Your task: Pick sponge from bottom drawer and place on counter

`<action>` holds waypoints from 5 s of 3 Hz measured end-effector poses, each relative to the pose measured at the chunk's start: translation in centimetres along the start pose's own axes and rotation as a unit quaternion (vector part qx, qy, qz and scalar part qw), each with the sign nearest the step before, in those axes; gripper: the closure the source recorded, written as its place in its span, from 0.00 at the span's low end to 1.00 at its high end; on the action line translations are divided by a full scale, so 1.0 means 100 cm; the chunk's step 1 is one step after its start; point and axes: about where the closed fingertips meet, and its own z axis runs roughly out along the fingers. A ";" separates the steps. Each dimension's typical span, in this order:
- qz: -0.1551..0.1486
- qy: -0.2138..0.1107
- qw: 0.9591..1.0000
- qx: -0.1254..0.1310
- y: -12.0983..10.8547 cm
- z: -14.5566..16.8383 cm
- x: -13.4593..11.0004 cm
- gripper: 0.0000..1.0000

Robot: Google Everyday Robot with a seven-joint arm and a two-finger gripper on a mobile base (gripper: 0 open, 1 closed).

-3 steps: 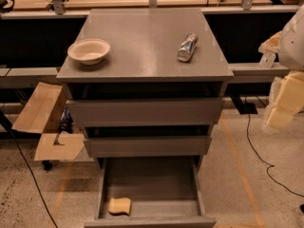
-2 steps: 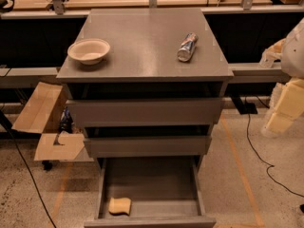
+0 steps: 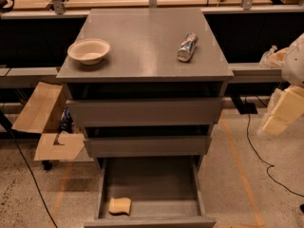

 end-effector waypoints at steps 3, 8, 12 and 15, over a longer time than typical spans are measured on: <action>0.020 -0.064 0.997 -0.024 0.025 0.059 0.012 0.00; 0.032 -0.055 0.994 -0.089 0.064 0.212 0.003 0.00; 0.031 -0.103 0.986 -0.126 0.094 0.355 -0.027 0.00; 0.056 -0.166 0.979 -0.109 0.104 0.449 -0.048 0.00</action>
Offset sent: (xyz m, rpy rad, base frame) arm -0.0130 0.0054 -0.0730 0.1901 0.0018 0.0103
